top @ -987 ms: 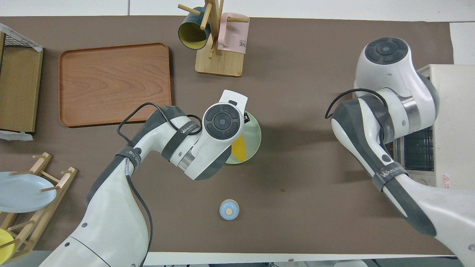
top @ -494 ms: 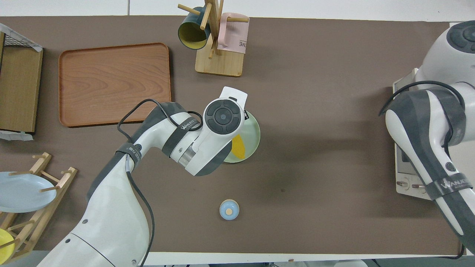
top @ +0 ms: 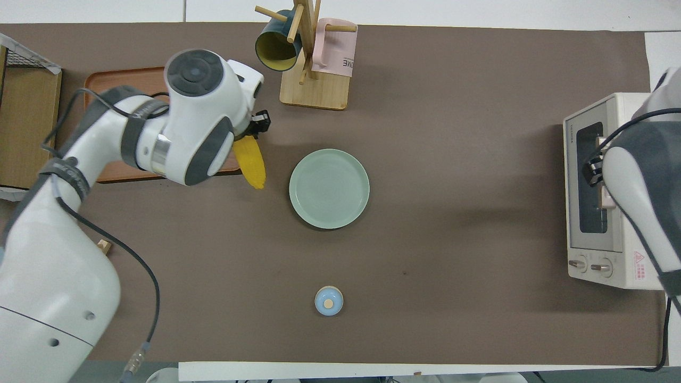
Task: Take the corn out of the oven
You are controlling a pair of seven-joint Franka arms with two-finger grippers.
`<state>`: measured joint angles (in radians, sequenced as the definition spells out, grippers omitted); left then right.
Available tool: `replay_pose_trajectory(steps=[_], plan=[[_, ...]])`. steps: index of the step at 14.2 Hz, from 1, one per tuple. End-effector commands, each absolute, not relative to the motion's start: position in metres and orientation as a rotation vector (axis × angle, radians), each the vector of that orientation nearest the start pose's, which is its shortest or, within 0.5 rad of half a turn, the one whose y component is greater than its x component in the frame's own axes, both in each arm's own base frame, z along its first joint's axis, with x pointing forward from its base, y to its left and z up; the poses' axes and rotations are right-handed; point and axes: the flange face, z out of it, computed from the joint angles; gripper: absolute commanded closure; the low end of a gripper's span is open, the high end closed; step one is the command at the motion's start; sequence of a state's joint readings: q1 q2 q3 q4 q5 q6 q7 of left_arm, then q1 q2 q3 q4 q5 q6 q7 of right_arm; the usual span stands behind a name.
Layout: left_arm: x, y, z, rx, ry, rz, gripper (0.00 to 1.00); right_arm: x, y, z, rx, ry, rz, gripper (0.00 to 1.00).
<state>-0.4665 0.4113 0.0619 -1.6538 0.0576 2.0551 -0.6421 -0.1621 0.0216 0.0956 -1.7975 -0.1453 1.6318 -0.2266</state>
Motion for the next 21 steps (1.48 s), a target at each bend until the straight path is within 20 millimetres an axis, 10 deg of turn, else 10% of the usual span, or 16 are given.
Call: replay_pose_trajectory(steps=[1,5,7,8,9,10,11,16,21], plan=[[0.652,-0.199,0.37,-3.082,-0.168,-0.09,1.0,0.525,-0.07,0.589,-3.123,-0.182,0.137,0.0],[0.669,-0.152,0.351,-3.085,0.047,-0.155,1.0,0.515,-0.072,0.68,-3.116,-0.134,0.118,0.0],[0.675,-0.147,0.343,-3.087,0.044,-0.204,1.0,0.52,-0.072,0.683,-3.138,-0.086,0.11,0.0],[0.674,-0.144,0.339,-3.077,0.051,-0.19,0.86,0.521,-0.067,0.682,-3.15,-0.078,0.115,0.0],[0.666,-0.145,0.33,-3.075,0.053,-0.16,0.21,0.52,-0.063,0.682,-3.158,-0.045,0.119,0.0],[0.661,-0.142,0.327,-3.072,0.054,-0.144,0.0,0.519,-0.055,0.678,-3.157,0.008,0.139,0.0],[0.663,-0.139,0.33,-3.071,0.046,-0.144,0.0,0.519,-0.047,0.677,-3.16,0.011,0.147,0.0],[0.649,-0.088,0.418,-3.067,-0.179,-0.136,0.0,0.518,-0.049,0.677,-3.161,0.02,0.154,0.0],[0.588,-0.034,0.548,-3.056,-0.025,0.071,0.0,0.518,-0.051,0.677,-3.164,0.021,0.155,0.0]])
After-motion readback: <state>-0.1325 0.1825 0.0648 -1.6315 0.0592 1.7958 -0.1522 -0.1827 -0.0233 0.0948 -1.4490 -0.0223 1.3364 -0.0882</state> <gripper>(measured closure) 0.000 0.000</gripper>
